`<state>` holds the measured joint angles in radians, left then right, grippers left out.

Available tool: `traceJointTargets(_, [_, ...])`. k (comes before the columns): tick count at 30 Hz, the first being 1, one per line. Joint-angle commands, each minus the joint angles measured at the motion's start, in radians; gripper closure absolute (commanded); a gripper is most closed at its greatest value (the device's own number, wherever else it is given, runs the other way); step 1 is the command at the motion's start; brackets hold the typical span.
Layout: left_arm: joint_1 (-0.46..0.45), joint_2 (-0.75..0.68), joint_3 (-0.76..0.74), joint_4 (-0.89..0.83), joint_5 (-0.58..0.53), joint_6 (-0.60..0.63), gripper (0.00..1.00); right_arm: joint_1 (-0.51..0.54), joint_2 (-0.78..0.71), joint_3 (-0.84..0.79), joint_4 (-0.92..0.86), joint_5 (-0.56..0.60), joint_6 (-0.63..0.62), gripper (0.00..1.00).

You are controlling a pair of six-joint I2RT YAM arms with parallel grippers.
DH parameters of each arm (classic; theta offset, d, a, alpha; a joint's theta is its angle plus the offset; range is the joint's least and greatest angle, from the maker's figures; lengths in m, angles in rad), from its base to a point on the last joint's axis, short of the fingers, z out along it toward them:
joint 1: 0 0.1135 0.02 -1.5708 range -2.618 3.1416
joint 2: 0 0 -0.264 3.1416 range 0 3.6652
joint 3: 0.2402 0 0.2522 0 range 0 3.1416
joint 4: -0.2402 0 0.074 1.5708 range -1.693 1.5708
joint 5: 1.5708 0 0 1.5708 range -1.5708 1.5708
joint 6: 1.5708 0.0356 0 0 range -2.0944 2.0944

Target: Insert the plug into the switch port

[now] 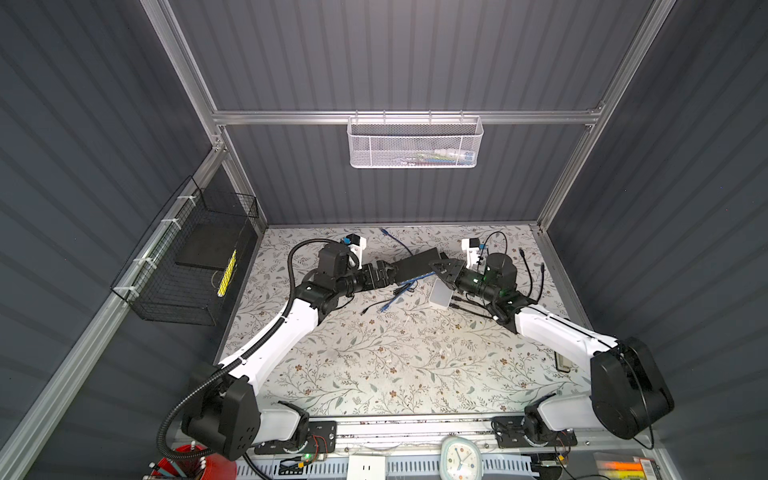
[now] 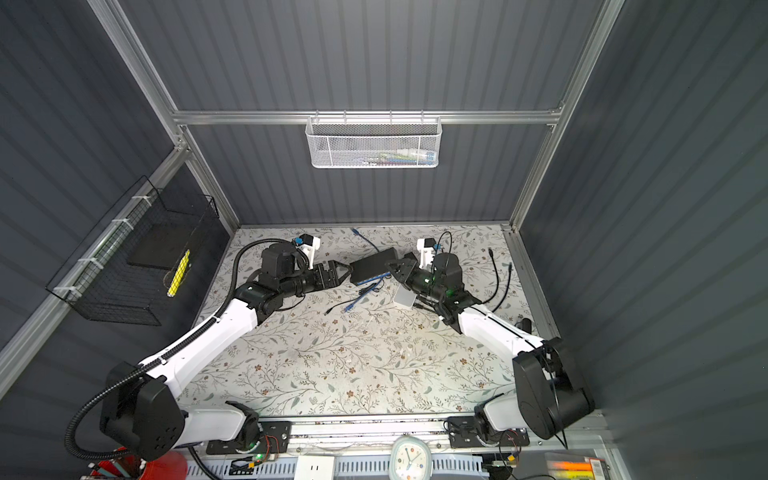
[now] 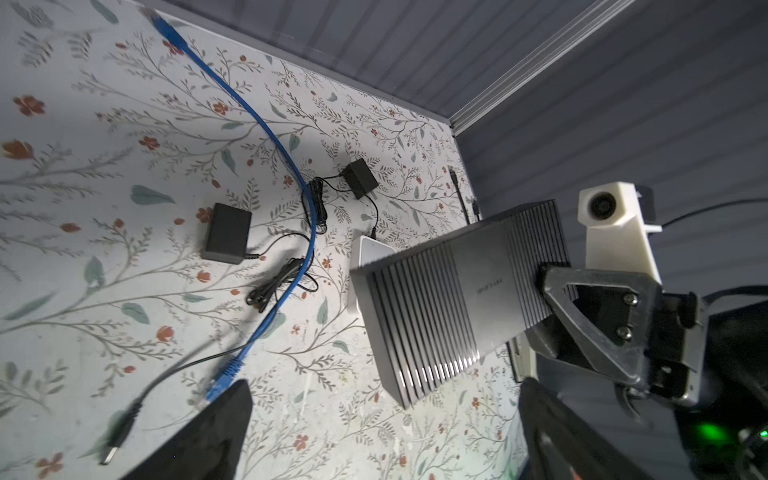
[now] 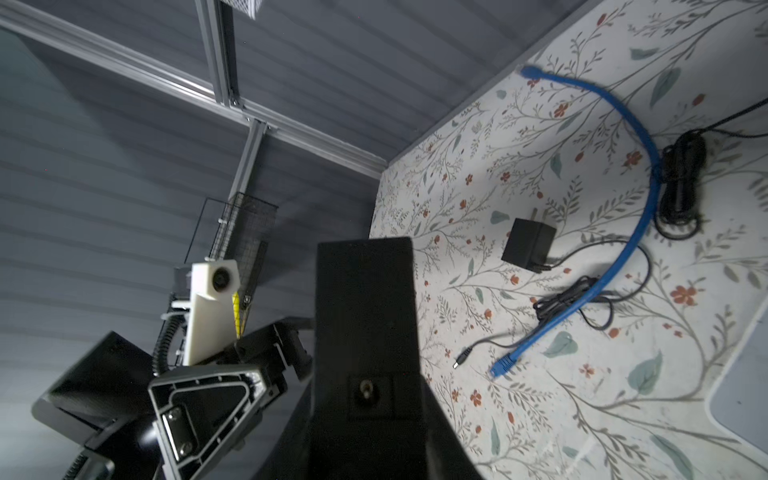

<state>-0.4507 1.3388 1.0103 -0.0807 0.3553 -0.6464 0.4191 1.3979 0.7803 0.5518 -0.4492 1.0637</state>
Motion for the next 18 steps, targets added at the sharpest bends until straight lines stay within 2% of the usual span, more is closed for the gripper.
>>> traceJointTargets(1, [0.000,-0.045,-0.041,0.185,0.023,-0.198,0.00,0.013,-0.033,0.000,0.245,0.181,0.080,1.00])
traceJointTargets(6, [0.000,-0.072,-0.127,0.346,-0.019,-0.318,0.00,0.038,-0.014,0.022,0.310,0.245,0.090,1.00])
traceJointTargets(11, [-0.002,-0.012,-0.163,0.547,-0.006,-0.429,0.02,0.091,0.064,0.038,0.417,0.289,0.146,1.00])
traceJointTargets(13, [-0.010,0.031,-0.151,0.621,0.018,-0.454,0.07,0.115,0.105,0.044,0.480,0.304,0.167,1.00])
traceJointTargets(18, [-0.040,0.075,-0.137,0.730,0.023,-0.476,0.08,0.145,0.179,0.088,0.537,0.304,0.190,1.00])
